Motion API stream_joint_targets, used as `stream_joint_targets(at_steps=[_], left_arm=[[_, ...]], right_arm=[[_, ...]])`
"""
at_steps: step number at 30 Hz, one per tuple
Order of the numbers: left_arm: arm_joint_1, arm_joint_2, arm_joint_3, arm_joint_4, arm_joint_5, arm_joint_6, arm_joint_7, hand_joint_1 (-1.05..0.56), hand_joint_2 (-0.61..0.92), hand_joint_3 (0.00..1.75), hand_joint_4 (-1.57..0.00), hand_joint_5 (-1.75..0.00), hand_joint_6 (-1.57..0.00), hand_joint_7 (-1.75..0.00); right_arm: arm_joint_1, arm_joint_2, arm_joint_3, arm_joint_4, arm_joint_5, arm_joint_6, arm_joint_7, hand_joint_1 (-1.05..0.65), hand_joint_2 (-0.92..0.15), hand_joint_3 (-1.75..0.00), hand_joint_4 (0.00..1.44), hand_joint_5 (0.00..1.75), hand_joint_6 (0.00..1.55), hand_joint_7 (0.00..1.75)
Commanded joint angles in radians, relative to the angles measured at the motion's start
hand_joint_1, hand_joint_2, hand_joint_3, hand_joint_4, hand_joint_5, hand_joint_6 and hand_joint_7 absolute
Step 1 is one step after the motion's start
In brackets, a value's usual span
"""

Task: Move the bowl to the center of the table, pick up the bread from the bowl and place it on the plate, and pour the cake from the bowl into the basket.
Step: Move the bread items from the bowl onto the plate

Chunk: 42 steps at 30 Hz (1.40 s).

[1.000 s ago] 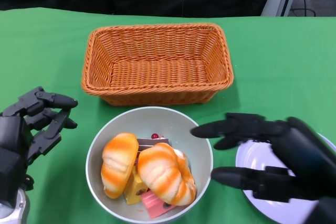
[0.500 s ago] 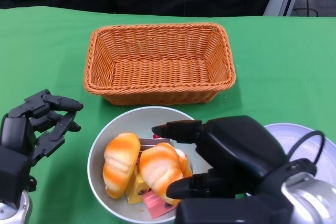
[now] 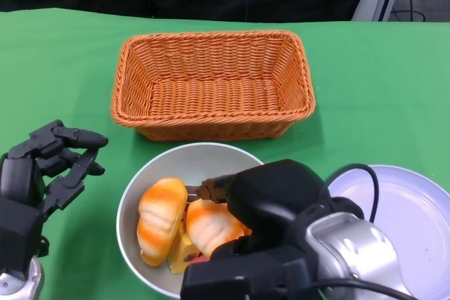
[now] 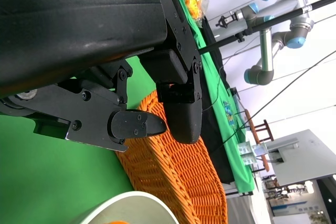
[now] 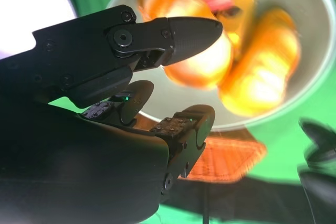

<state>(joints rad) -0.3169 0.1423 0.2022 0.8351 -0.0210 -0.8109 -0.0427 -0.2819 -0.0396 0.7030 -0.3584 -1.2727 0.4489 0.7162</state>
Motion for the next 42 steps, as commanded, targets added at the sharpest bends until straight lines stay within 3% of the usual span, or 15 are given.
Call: stream_joint_targets(at_steps=[1,8,14,18,19,21,22,23,24,25,27,30,34,37,42], left_arm=[[-0.012,0.013,0.001,0.007,0.008,-0.015,0.025,-0.13,0.92,0.36,-0.84,-1.25,-0.86,-0.94],[-0.006,0.018,-0.006,0.004,0.022,-0.031,0.033,-0.15,0.91,0.39,-0.8,-1.35,-0.78,-1.14],[-0.003,0.017,-0.01,-0.001,0.026,-0.034,0.042,-0.15,0.9,0.41,-0.79,-1.36,-0.77,-1.17],[-0.004,0.016,-0.01,-0.001,0.029,-0.034,0.046,-0.15,0.89,0.44,-0.8,-1.36,-0.77,-1.17],[-0.004,0.015,-0.01,-0.002,0.028,-0.033,0.046,-0.15,0.87,0.48,-0.81,-1.35,-0.79,-1.14],[-0.006,0.015,-0.009,0.004,0.028,-0.036,0.047,-0.14,0.85,0.51,-0.81,-1.35,-0.8,-1.12],[-0.009,0.017,-0.009,0.012,0.03,-0.04,0.048,-0.14,0.85,0.52,-0.81,-1.34,-0.8,-1.12],[-0.011,0.018,-0.009,0.017,0.031,-0.042,0.049,-0.15,0.84,0.53,-0.81,-1.34,-0.8,-1.11],[-0.012,0.02,-0.011,0.02,0.036,-0.042,0.053,-0.15,0.84,0.54,-0.81,-1.34,-0.8,-1.11],[-0.013,0.022,-0.012,0.022,0.038,-0.041,0.055,-0.15,0.84,0.54,-0.81,-1.34,-0.8,-1.11],[-0.014,0.024,-0.013,0.024,0.041,-0.04,0.06,-0.15,0.83,0.55,-0.81,-1.34,-0.8,-1.11],[-0.012,0.023,-0.011,0.021,0.035,-0.034,0.055,-0.14,0.83,0.55,-0.81,-1.33,-0.8,-1.1],[-0.007,0.022,-0.011,0.011,0.03,-0.028,0.05,-0.14,0.83,0.54,-0.81,-1.32,-0.8,-1.08],[-0.005,0.021,-0.012,0.007,0.023,-0.025,0.041,-0.13,0.83,0.53,-0.81,-1.31,-0.8,-1.08],[-0.005,0.022,-0.013,0.009,0.014,-0.027,0.034,-0.13,0.85,0.49,-0.82,-1.3,-0.8,-1.07]], right_arm=[[-0.032,0.012,0.027,0.081,-0.054,-0.004,0.039,-1.04,-0.92,-0.5,0.71,0.11,0.36,0.0],[-0.054,0.044,0.061,0.252,-0.072,-0.016,0.026,-1.05,-0.92,-0.52,0.51,0.01,0.28,0.0],[-0.059,0.05,0.11,0.35,-0.113,-0.029,-0.055,-1.05,-0.92,-0.5,0.47,0.0,0.26,0.0],[-0.047,0.06,0.129,0.396,-0.131,-0.026,-0.137,-1.0,-0.92,-0.47,0.55,0.04,0.28,0.01],[-0.038,0.065,0.132,0.406,-0.13,-0.025,-0.173,-0.94,-0.92,-0.38,0.66,0.1,0.37,0.03],[-0.02,0.071,0.132,0.43,-0.115,-0.034,-0.275,-0.9,-0.92,-0.33,0.72,0.14,0.41,0.04],[-0.014,0.074,0.124,0.443,-0.094,-0.045,-0.337,-0.61,-0.92,-0.19,0.76,0.59,0.57,0.05],[-0.01,0.076,0.119,0.454,-0.078,-0.053,-0.384,-0.46,-0.92,-0.12,0.72,0.89,0.65,0.04],[-0.007,0.071,0.104,0.456,-0.046,-0.076,-0.444,-0.36,-0.91,-0.08,0.69,1.09,0.72,0.05],[-0.009,0.066,0.092,0.458,-0.019,-0.097,-0.486,-0.3,-0.9,-0.05,0.68,1.15,0.77,0.06],[-0.012,0.057,0.077,0.465,0.017,-0.127,-0.546,-0.25,-0.89,-0.02,0.68,1.17,0.84,0.06],[-0.001,0.05,0.021,0.487,0.108,-0.21,-0.742,-0.27,-0.88,0.0,0.78,1.09,0.99,0.08],[0.0,0.036,-0.029,0.498,0.21,-0.305,-0.868,-0.29,-0.9,-0.04,0.74,1.34,1.09,0.06],[0.006,0.04,-0.087,0.464,0.312,-0.355,-0.893,-0.29,-0.92,-0.05,0.71,1.45,1.11,0.06],[0.016,0.044,-0.171,0.352,0.454,-0.358,-0.824,-0.26,-0.92,-0.07,0.8,1.25,1.13,0.04]])
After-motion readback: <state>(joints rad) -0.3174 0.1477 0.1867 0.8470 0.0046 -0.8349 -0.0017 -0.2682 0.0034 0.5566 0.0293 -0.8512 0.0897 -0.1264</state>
